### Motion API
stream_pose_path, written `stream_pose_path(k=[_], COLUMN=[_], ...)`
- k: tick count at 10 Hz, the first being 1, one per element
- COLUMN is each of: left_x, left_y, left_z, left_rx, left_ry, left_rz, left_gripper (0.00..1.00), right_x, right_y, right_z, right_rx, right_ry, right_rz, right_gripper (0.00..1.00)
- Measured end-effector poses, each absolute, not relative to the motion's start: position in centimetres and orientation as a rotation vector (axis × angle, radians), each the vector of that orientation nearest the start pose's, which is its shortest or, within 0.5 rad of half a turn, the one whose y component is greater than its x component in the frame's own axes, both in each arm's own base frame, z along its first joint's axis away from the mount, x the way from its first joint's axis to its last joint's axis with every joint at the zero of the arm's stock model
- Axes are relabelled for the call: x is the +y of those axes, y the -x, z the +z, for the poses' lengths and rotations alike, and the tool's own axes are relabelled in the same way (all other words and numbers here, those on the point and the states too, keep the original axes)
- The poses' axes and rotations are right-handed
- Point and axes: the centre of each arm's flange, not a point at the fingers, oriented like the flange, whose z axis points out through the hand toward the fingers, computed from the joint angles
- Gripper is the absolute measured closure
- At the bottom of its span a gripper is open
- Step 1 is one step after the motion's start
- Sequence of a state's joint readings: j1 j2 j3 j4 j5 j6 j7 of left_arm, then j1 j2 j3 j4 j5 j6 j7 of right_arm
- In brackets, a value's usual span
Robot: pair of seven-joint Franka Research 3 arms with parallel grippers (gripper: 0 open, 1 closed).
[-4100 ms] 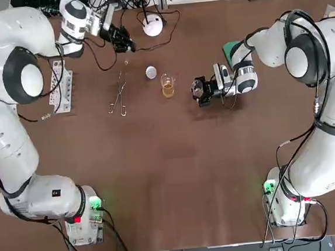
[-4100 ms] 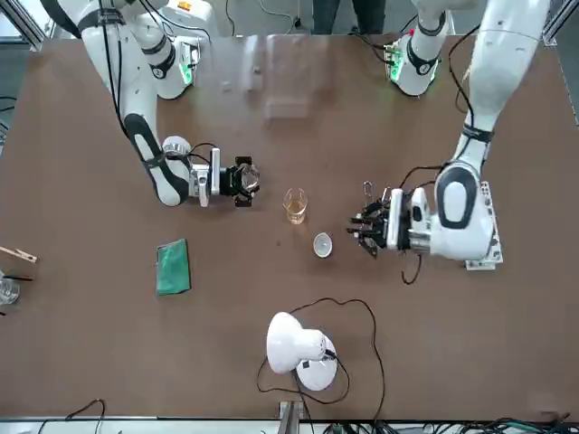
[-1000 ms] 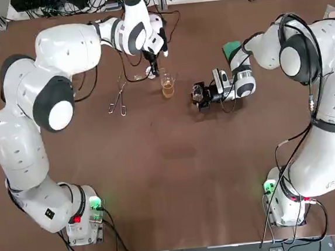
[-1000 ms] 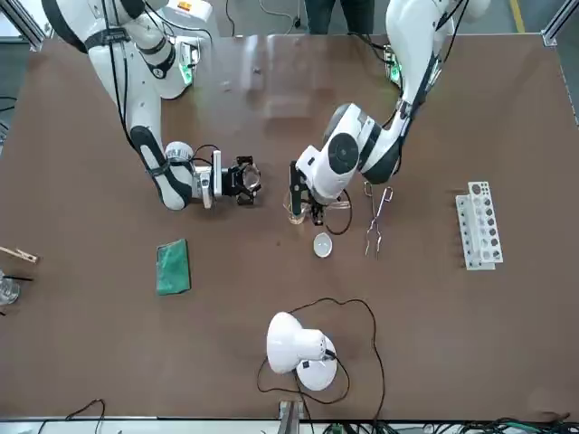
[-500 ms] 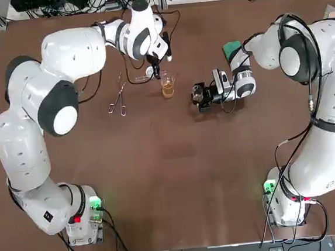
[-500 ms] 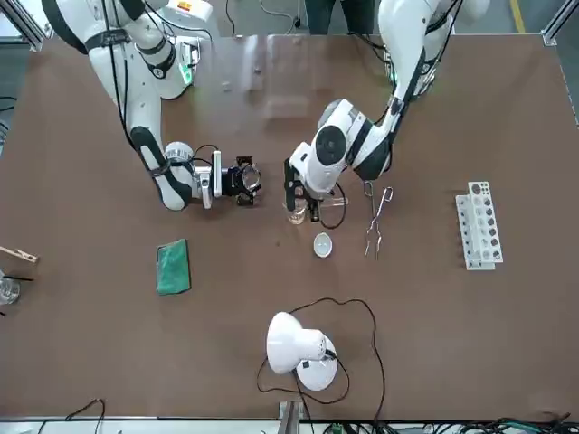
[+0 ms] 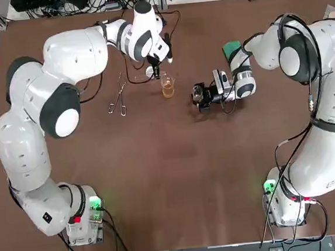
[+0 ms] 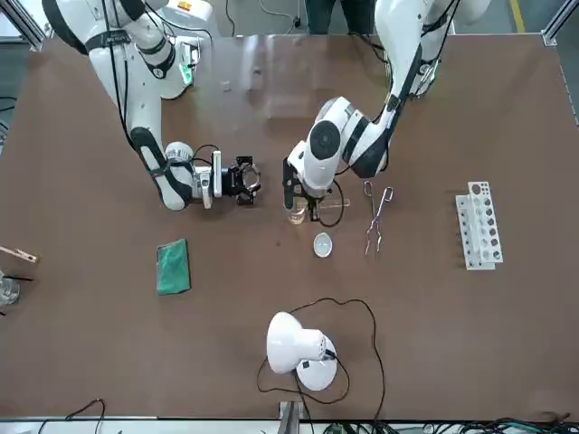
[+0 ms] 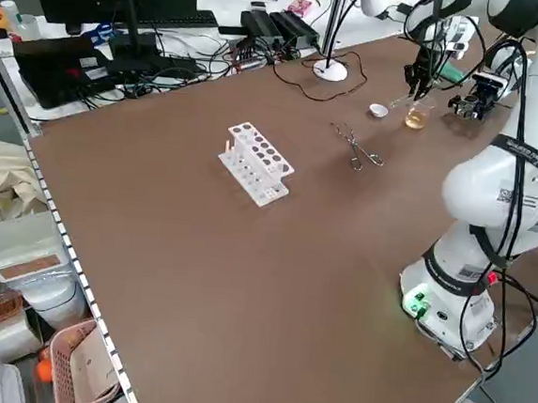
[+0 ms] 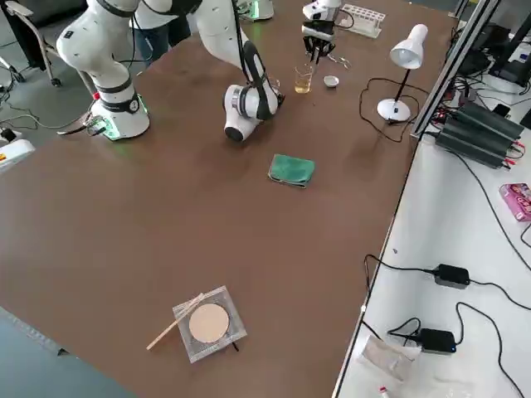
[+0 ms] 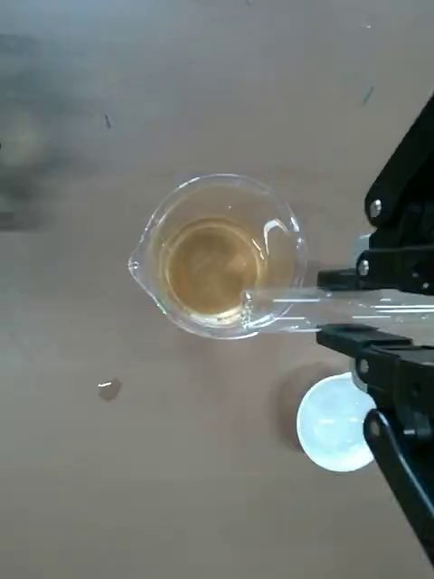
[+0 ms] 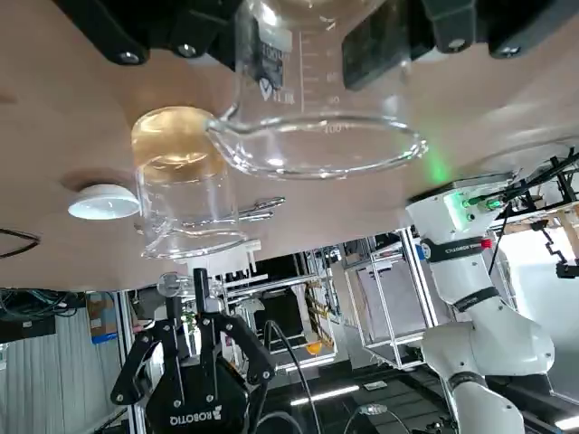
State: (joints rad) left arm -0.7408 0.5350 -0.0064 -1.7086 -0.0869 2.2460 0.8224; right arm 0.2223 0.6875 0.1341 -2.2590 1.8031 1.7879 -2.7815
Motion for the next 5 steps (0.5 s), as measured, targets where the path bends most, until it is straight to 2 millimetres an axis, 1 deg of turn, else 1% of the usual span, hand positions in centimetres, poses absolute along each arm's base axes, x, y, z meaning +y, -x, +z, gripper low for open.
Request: stream_pose_path(k=[2,3,5], left_x=[-45.8,-45.8,-46.7], left_y=[-49.2,-49.3,-49.3], left_z=[28.0,28.1,29.2], left_rx=[2.204,2.209,2.184], left_ry=[2.308,2.262,2.217], left_rz=[-0.004,-0.006,-0.011], left_gripper=[0.79,0.79,0.79], right_x=[24.8,24.8,24.9], right_y=[-40.3,-40.3,-40.3], right_z=[7.1,7.1,7.1], right_rx=[-1.16,-1.16,-1.157], right_ry=[1.318,1.318,1.314], right_rz=[-0.992,-0.992,-0.993], right_gripper=[0.61,0.61,0.61])
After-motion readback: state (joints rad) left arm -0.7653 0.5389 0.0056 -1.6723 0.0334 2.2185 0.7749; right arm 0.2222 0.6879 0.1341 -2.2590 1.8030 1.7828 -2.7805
